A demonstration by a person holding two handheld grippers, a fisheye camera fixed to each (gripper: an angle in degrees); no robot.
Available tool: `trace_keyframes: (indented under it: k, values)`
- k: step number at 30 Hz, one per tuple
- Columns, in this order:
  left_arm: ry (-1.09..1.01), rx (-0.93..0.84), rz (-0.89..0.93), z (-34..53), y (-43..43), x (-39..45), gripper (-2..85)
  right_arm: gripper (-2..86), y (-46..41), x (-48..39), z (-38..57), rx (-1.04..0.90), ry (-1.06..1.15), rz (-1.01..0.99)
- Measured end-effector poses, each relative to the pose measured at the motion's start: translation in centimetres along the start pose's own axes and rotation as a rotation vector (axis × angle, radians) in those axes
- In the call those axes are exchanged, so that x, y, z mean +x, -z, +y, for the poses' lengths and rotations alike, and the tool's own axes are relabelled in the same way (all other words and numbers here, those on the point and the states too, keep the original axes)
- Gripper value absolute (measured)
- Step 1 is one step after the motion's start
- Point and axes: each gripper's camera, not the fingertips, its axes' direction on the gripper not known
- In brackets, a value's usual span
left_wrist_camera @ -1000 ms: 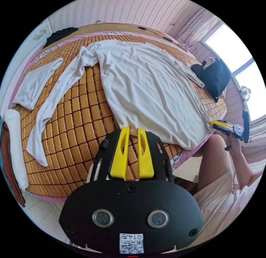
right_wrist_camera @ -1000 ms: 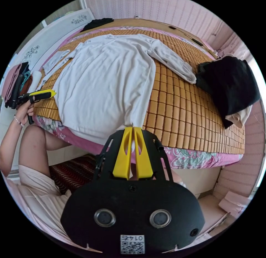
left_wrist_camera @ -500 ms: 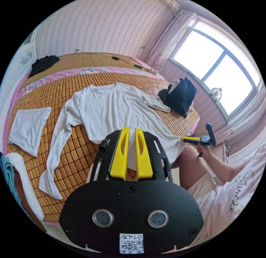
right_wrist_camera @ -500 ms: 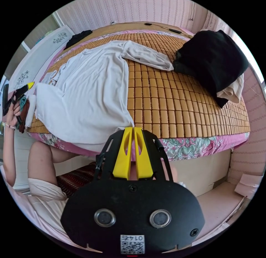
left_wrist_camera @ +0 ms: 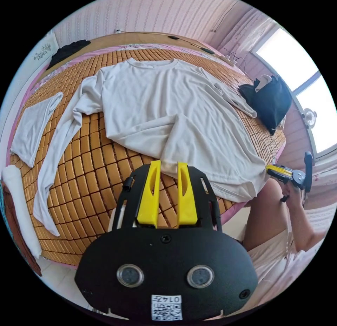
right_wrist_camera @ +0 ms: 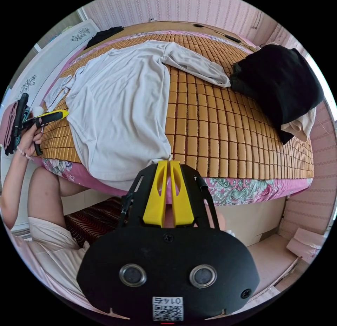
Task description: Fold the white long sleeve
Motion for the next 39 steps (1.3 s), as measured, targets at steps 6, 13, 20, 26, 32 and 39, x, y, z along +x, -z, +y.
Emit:
trace_keyframes:
  k: [6,13,20,26,32,39]
  values:
    - [-0.058,-0.009,0.081,2.0,3.0,-1.7,-0.6,-0.6,1.0,0.7,0.6,0.032,0.001,-0.028]
    - [0.043,-0.053,0.188,10.7,7.1,-4.4,-1.0,-0.7,1.5,-0.5,1.2,0.002,0.101,-0.029]
    - [0.209,-0.135,0.217,14.6,5.7,-7.0,-1.0,-0.8,1.0,-3.3,1.6,-0.062,0.203,0.063]
    - [0.191,-0.168,0.206,14.9,5.1,-7.4,-1.0,-0.9,0.2,-4.0,2.0,-0.120,0.221,0.066]
    - [0.174,-0.221,0.209,14.8,4.3,-7.7,-1.0,-0.9,-0.9,-3.8,2.2,-0.222,0.218,0.159]
    - [0.192,-0.229,0.235,15.5,4.6,-8.6,0.0,0.8,-0.3,-5.4,0.2,-0.148,0.231,0.058]
